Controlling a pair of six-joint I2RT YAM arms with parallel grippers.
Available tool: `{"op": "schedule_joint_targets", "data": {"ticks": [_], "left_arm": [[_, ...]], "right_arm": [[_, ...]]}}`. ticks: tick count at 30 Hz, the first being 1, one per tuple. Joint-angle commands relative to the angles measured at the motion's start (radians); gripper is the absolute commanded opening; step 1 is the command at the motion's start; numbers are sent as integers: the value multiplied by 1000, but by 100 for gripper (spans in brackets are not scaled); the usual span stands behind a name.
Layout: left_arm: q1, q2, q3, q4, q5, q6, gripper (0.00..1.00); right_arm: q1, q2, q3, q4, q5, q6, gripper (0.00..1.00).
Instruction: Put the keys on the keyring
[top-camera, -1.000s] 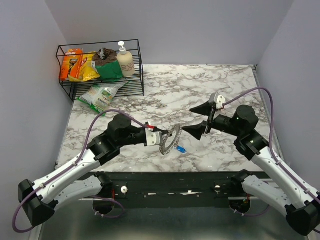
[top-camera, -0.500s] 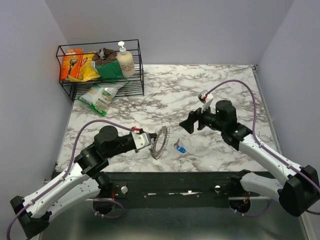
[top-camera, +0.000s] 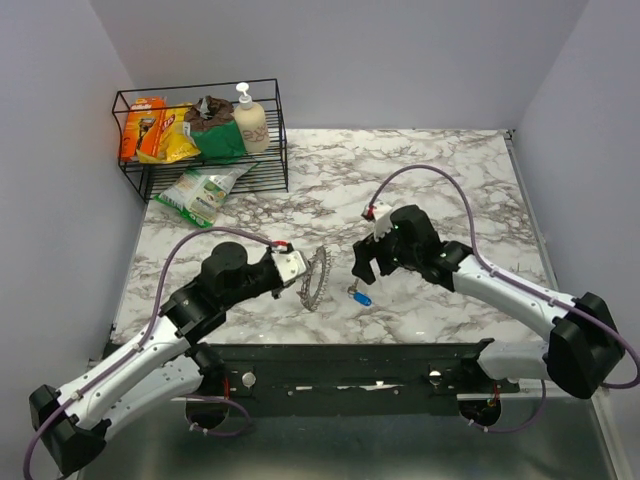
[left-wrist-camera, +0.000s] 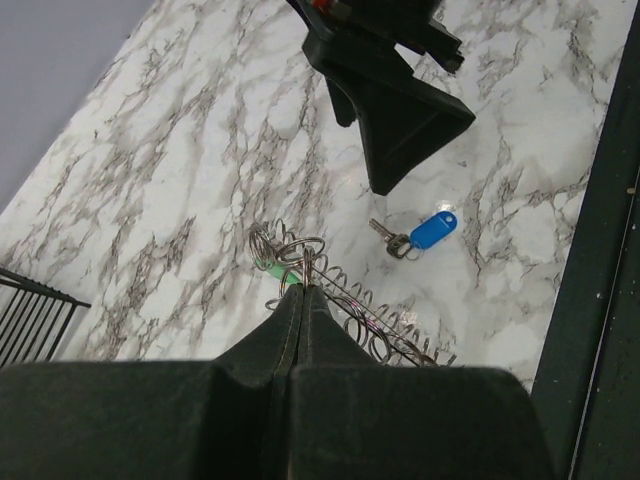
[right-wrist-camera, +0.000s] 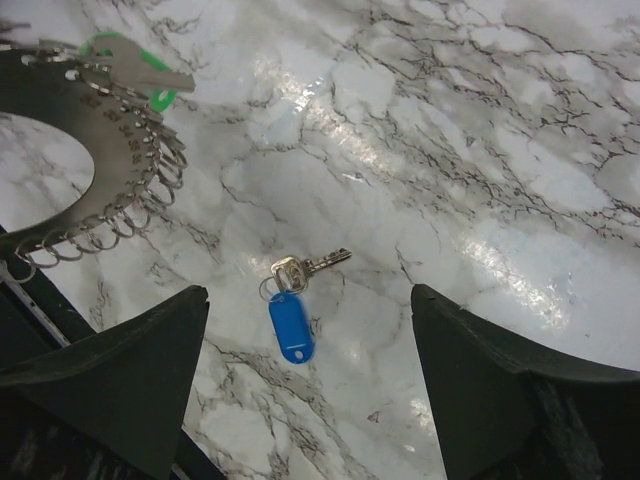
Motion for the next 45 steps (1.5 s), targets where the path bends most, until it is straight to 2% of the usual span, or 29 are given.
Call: {"op": "schedule_joint_targets", "data": {"ticks": [1, 5, 7, 18, 25, 32, 45], "left_arm": [[94, -2, 59, 73, 93, -27, 0], [250, 2, 68, 100, 274, -92, 0], [318, 4, 58, 119, 305, -107, 0], [491, 25, -42, 337, 498, -256, 0], [516, 21, -65, 383, 529, -288, 0], [521, 10, -77, 409, 541, -296, 0], [521, -5, -88, 435, 552, -302, 0]], "right_arm": [[66, 64, 51, -72, 66, -50, 86], [117, 133, 75, -82, 74, -51, 79], [140, 172, 85, -86, 80, -51, 76], [204, 316, 154, -135, 87, -99, 57], [226, 370, 193, -195, 100, -64, 49], [233, 417, 213, -218, 141, 28, 48], [240, 477, 224, -263, 216, 55, 43]]}}
